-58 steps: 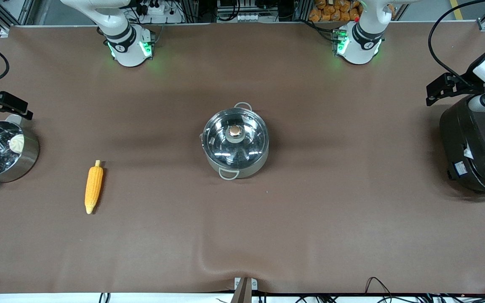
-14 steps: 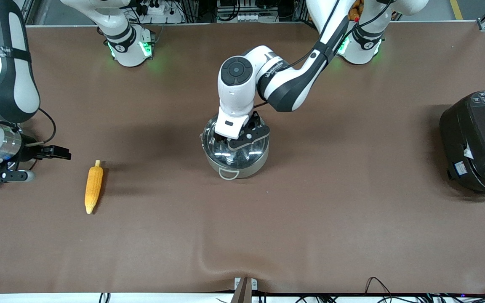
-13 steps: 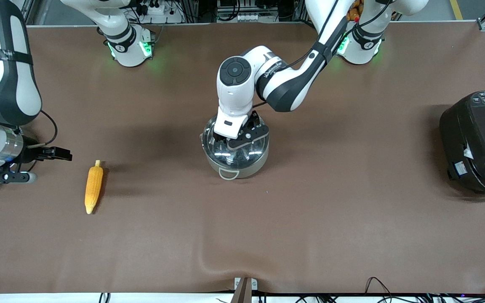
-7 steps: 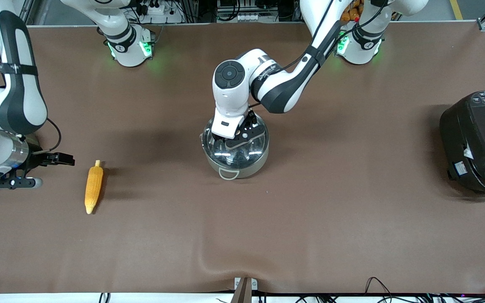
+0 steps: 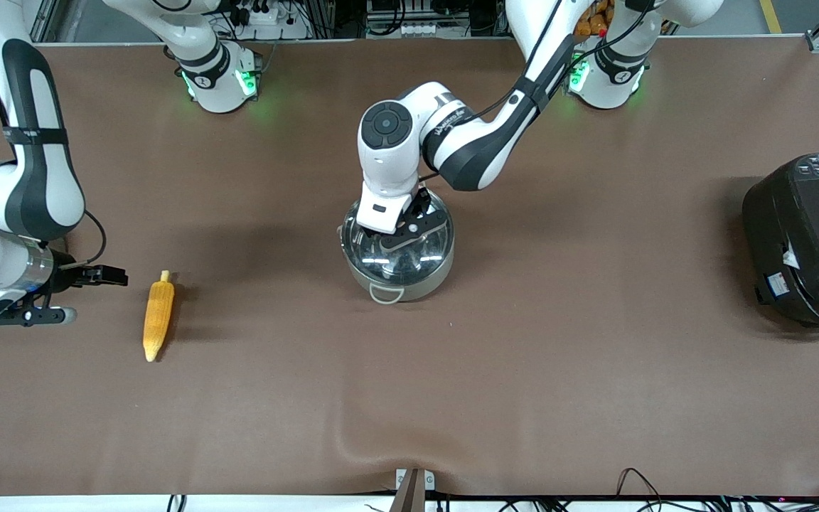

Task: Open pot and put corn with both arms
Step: 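Grasp the lid knob with the left gripper while the right gripper reaches the corn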

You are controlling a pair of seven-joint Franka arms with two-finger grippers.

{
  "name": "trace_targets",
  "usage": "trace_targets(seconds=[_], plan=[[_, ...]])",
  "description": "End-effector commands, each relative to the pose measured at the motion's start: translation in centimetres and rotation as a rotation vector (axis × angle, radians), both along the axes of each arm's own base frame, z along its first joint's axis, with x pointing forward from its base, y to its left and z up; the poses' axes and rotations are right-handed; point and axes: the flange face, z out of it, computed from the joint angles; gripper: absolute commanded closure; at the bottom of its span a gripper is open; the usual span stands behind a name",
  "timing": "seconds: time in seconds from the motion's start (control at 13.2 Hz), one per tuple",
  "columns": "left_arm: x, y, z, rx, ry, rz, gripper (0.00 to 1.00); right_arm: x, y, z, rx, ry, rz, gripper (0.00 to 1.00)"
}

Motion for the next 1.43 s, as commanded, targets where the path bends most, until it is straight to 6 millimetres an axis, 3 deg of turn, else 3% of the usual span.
trace_targets(seconds=[0.0,0.3,0.53,0.6,0.75,0.83,0.98,1.21,1.36], plan=[[-0.5,-0.8,0.1,0.003,-0.006,0.01,0.29,0.3,-0.2,-0.7,0.007,-0.004,0.01,0.0],[-0.9,-0.9,0.2,0.009,0.003,0.005,0.33,0.7,-0.3,-2.1,0.002,-0.012,0.01,0.0],[-0.6,-0.6,0.6,0.006,0.0,0.006,0.45,0.9,-0.2,-2.8,0.001,-0.014,0.013,0.0],[-0.6,-0.6,0.6,0.005,0.003,0.007,0.56,0.9,-0.2,-2.9,0.001,-0.015,0.013,0.0],[-0.7,-0.6,0.7,0.004,0.005,0.009,0.89,1.0,-0.3,-3.2,0.0,-0.017,0.012,0.0],[-1.0,-0.8,0.9,0.005,0.0,0.005,1.0,1.0,-0.4,-3.6,-0.001,-0.018,0.012,0.0],[-1.2,-0.4,1.2,0.034,0.012,0.0,1.0,1.2,-0.4,-4.2,-0.003,-0.023,0.014,0.0],[-1.1,1.9,6.6,0.045,0.022,-0.02,1.0,1.4,-0.5,-4.9,-0.006,-0.031,0.022,0.0],[-0.3,4.4,10.7,0.035,0.015,-0.022,1.0,1.5,-0.6,-5.6,-0.007,-0.03,0.03,0.0]])
